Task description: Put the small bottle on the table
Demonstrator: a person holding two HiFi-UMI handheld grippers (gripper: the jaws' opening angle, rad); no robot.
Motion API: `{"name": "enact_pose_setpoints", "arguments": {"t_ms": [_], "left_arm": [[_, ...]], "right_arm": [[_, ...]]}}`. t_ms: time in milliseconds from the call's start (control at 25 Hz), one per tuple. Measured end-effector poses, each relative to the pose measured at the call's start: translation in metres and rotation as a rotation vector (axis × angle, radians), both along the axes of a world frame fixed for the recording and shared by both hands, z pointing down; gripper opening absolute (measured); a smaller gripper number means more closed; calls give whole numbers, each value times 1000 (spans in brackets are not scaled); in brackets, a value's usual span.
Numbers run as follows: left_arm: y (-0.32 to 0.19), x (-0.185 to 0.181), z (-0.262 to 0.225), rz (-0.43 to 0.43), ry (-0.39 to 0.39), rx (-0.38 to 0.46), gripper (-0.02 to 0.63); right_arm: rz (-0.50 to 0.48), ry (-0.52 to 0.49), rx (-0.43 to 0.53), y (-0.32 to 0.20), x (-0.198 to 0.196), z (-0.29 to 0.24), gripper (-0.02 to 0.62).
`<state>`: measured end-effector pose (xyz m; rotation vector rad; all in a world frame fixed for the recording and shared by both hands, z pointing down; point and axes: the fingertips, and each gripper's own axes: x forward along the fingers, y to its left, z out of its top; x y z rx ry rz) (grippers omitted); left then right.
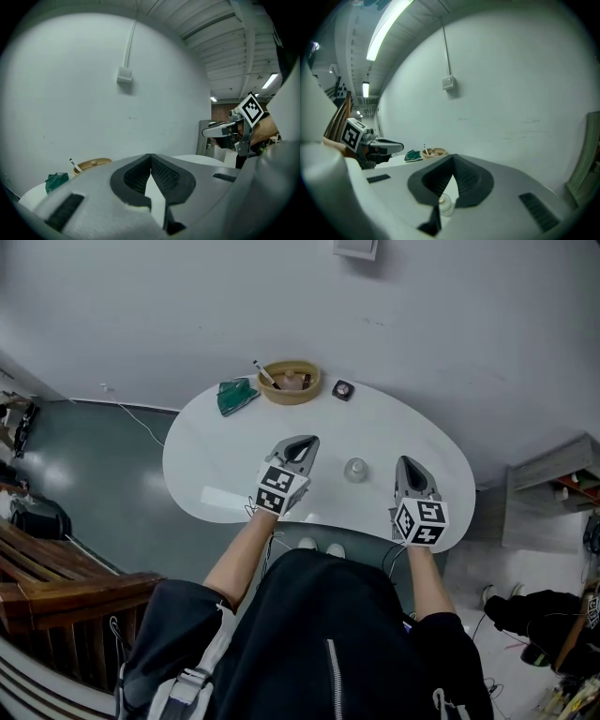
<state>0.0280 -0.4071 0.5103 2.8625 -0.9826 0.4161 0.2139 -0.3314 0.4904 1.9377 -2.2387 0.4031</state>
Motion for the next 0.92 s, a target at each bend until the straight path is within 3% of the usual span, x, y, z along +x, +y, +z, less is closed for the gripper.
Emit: {"name": "enact_pose_setpoints", "arguments": {"t_ms": [920], "left_arm": [[16,-6,-3,5,34,-39,3]], "right_arm": [[-17,-14,-29,17,-15,12,2]]}}
